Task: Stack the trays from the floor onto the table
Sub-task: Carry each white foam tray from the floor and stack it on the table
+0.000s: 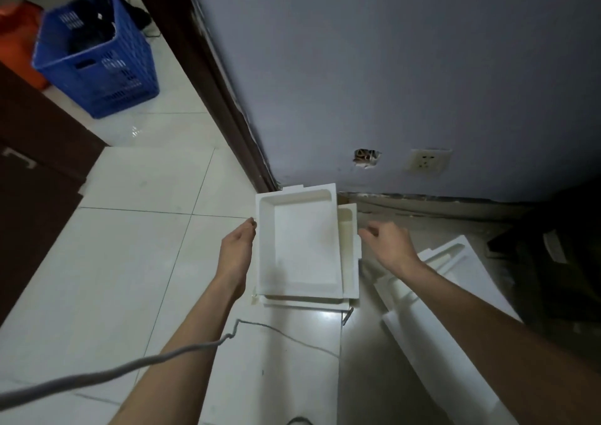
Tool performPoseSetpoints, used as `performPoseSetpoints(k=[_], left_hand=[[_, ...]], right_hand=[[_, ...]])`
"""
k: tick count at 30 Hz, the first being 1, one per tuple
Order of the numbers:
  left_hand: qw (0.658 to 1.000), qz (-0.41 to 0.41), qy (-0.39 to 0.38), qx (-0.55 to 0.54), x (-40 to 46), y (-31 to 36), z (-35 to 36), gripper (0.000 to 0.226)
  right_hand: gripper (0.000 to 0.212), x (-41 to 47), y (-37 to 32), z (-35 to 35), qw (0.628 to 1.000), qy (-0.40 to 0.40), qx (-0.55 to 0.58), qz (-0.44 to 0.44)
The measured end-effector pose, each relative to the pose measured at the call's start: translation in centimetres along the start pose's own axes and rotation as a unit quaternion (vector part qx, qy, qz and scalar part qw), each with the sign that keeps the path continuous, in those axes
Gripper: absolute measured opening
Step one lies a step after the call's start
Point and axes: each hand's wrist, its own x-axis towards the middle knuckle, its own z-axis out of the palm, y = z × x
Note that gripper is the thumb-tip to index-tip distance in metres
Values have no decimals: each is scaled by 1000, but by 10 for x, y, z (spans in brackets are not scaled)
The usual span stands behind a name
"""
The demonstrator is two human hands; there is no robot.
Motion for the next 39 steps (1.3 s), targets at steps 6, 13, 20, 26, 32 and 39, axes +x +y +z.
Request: performPoseSetpoints(k=[6, 13, 20, 26, 32, 39], left_hand=[[1000, -2, 8, 19, 83, -84, -14, 8], [998, -57, 20, 17, 151, -163, -22, 17], [998, -58, 12, 22, 178, -190, -12, 28], [996, -82, 7, 31, 189, -191, -13, 24], [997, -69, -2, 22, 171, -172, -19, 25], [998, -63, -25, 20, 92, -117, -57, 27]], right_hand=[[38, 61, 40, 77, 1000, -9, -9, -11], [30, 112, 66, 127, 1000, -6, -9, -25], [38, 130, 68, 148, 999, 15, 37, -23], [34, 132, 64, 150, 999, 14, 46, -4], [38, 117, 58, 136, 998, 40, 35, 13], [28, 46, 14, 98, 995, 30, 77, 49]])
